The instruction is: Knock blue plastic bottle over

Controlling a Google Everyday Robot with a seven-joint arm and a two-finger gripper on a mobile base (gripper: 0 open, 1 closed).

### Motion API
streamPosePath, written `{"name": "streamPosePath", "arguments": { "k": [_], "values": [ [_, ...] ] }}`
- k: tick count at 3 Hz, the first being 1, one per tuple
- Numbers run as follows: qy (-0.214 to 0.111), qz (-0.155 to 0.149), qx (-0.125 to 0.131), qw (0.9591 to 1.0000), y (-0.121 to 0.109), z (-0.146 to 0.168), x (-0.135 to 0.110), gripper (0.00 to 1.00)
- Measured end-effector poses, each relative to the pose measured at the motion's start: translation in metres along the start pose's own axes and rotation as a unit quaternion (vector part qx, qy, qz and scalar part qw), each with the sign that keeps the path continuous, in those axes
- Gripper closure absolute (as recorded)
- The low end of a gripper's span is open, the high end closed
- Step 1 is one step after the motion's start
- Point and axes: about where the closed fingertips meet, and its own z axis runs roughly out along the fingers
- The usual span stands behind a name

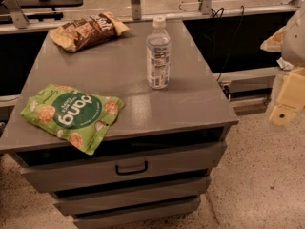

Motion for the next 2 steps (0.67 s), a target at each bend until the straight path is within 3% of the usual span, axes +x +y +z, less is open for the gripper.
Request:
{"name": "streamPosePath", "arguments": {
  "k": [1,2],
  "values": [
    [-0.004,0.001,0.002,1.0000,-0.002,0.000,-0.001,0.00],
    [-0.048,0.008,0.013,0.9987,-0.017,0.017,-0.008,0.00]
  ]
}}
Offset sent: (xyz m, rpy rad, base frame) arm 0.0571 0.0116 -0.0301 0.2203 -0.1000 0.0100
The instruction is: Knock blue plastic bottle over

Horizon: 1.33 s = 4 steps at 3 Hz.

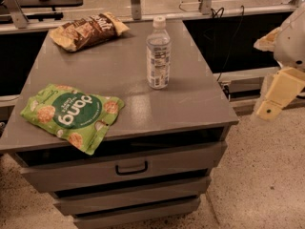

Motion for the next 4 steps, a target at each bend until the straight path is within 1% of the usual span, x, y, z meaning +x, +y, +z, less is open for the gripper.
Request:
{"name": "streamPosePath", "arguments": {
  "k": [1,2,3,4],
  "values": [
    [-0.090,0.012,0.012,0.9958,-0.035,0.031,-0.014,0.00],
    [-0.196,0.022,0.012,0.9803,-0.069,0.071,-0.045,0.00],
    [-0.279,0.027,-0.001,0.9599,-0.090,0.108,-0.078,0.00],
    [-0.342,0.027,-0.017,0.9391,-0.103,0.137,-0.116,0.00]
  ]
}}
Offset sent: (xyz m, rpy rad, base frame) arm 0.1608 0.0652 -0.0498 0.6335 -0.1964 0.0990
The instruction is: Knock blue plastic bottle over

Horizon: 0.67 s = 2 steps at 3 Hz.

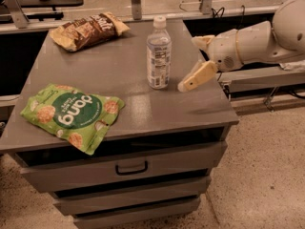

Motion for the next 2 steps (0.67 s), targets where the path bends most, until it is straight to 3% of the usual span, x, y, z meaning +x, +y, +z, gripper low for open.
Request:
{"name": "streamPosePath", "arguments": {
  "k": [2],
  "values": [
    [-0.086,0.009,-0.029,0.9958,-0.010,0.066,-0.025,0.00]
  ]
}}
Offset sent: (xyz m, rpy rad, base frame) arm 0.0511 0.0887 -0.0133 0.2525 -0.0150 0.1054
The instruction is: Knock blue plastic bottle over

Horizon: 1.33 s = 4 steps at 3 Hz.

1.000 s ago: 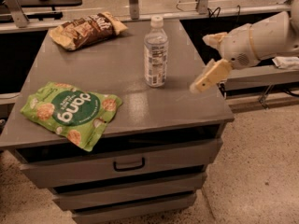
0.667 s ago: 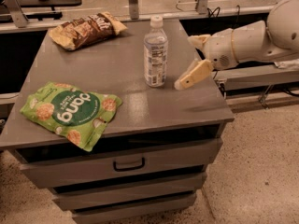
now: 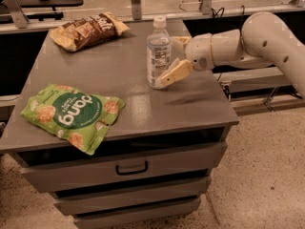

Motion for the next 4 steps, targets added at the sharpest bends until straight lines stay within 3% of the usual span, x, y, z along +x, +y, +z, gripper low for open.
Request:
{"name": "streamPosePath", "arguments": {
  "k": [2,3,4],
  "values": [
    [-0.047,-0.003,-0.011,0.9988,-0.010,0.040,-0.028,0.00],
    [-0.060,-0.011,-0.012,0.9981,-0.028,0.059,-0.057,0.00],
    [-0.053,-0.008,-0.011,0.9985,-0.032,0.059,-0.053,0.00]
  ]
}}
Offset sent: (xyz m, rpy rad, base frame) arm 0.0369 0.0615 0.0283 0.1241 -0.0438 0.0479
